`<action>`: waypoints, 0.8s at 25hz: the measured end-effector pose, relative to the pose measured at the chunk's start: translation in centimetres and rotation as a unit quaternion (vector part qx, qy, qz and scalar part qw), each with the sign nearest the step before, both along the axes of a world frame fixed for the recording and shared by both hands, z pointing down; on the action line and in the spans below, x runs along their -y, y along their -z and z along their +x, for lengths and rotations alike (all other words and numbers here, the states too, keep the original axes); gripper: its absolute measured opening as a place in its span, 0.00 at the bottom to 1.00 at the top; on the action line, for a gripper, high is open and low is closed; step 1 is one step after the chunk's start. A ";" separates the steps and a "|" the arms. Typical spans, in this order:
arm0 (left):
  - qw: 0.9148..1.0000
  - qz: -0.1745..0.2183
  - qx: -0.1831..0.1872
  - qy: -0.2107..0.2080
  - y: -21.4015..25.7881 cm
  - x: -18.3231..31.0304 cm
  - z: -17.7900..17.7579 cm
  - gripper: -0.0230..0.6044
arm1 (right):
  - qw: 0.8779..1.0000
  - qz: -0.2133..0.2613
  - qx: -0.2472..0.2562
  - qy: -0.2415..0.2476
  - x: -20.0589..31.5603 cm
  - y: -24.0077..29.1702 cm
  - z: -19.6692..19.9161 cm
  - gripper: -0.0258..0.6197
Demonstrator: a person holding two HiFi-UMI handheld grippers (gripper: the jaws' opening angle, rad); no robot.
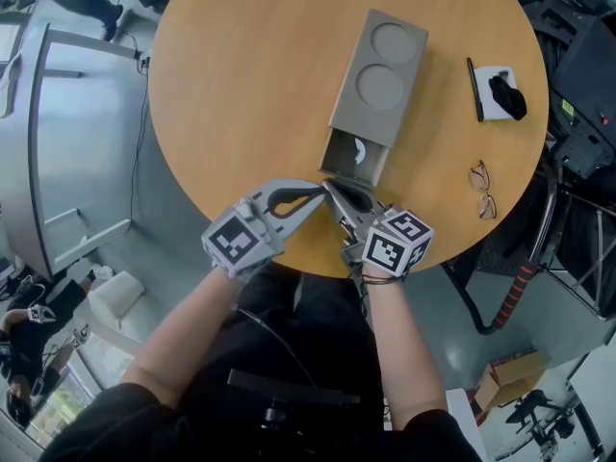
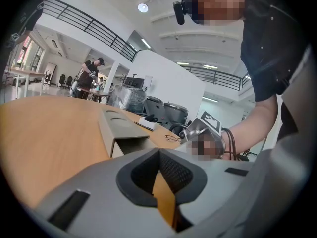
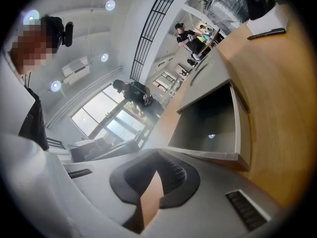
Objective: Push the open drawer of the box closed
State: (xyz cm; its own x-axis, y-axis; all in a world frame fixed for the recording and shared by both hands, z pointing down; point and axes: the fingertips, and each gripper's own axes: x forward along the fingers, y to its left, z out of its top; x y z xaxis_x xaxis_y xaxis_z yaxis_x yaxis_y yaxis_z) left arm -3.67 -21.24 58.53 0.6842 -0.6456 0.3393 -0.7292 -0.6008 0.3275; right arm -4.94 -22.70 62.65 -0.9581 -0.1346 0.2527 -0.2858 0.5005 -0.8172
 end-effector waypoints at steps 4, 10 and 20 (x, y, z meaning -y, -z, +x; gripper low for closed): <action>1.000 -0.004 0.001 0.008 -0.1 1.1 -0.1 0.09 | 1.000 -0.002 0.002 0.004 1.1 0.0 0.0 0.05; 1.000 -0.014 0.007 0.018 -0.9 2.7 -0.6 0.09 | 1.000 -0.009 0.006 0.006 2.9 -0.2 -0.2 0.05; 0.999 -0.038 0.013 0.032 -2.5 4.6 -0.6 0.09 | 1.000 -0.017 0.008 0.008 5.1 -0.7 -0.1 0.05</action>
